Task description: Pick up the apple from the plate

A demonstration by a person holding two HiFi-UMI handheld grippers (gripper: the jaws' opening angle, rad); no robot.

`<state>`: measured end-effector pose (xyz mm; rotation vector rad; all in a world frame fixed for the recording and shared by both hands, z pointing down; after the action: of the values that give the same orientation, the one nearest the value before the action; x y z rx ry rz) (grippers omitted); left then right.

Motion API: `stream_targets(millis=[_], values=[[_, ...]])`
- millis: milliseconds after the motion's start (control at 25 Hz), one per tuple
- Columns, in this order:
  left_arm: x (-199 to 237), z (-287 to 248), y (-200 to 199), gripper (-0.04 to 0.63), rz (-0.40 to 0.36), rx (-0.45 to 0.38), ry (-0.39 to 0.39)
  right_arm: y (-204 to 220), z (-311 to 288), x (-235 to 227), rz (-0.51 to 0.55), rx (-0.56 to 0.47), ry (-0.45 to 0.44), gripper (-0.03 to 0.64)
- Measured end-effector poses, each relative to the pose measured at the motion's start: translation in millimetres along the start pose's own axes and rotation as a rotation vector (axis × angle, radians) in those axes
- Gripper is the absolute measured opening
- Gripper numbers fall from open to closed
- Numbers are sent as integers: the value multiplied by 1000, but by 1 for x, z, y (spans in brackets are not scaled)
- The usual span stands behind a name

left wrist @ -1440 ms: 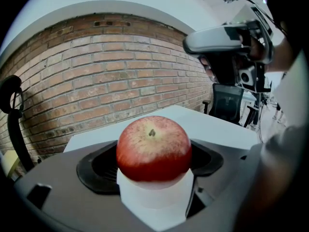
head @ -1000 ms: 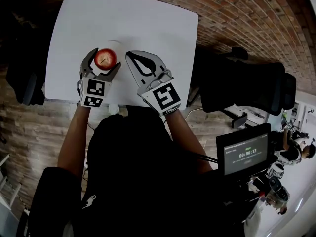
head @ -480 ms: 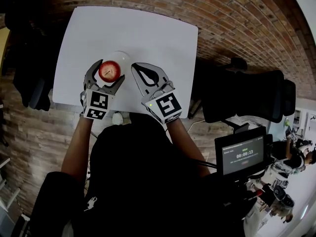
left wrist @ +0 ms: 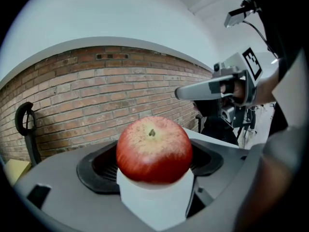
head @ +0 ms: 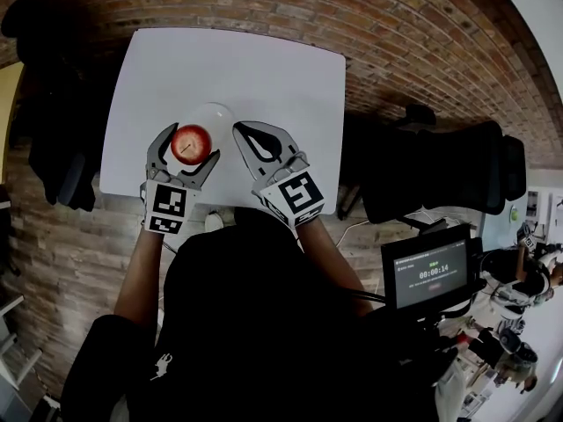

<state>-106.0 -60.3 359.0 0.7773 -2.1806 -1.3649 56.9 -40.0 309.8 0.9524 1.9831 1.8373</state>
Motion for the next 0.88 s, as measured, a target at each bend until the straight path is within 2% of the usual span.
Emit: stream_targets(millis=[240, 480, 880], values=[[-1, 7, -15, 417, -24, -31, 7, -2, 3, 0, 4, -2, 18, 3], [-2, 34, -4, 417, -30, -36, 17, -13, 9, 25, 27, 0, 34, 3], [-8, 22, 4, 417, -20, -16, 58, -4, 15, 21, 15, 33, 55, 3]])
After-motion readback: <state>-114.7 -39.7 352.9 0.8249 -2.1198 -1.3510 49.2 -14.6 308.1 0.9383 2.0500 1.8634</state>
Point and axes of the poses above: the fingertips, and each gripper's own axes: z backward along the fingers, x to its left, y out of its underside, the point moved 8 cm from there along z, backward along the fingers, and after that the axes turned 14 degrees about z, right-handed, at the moved point
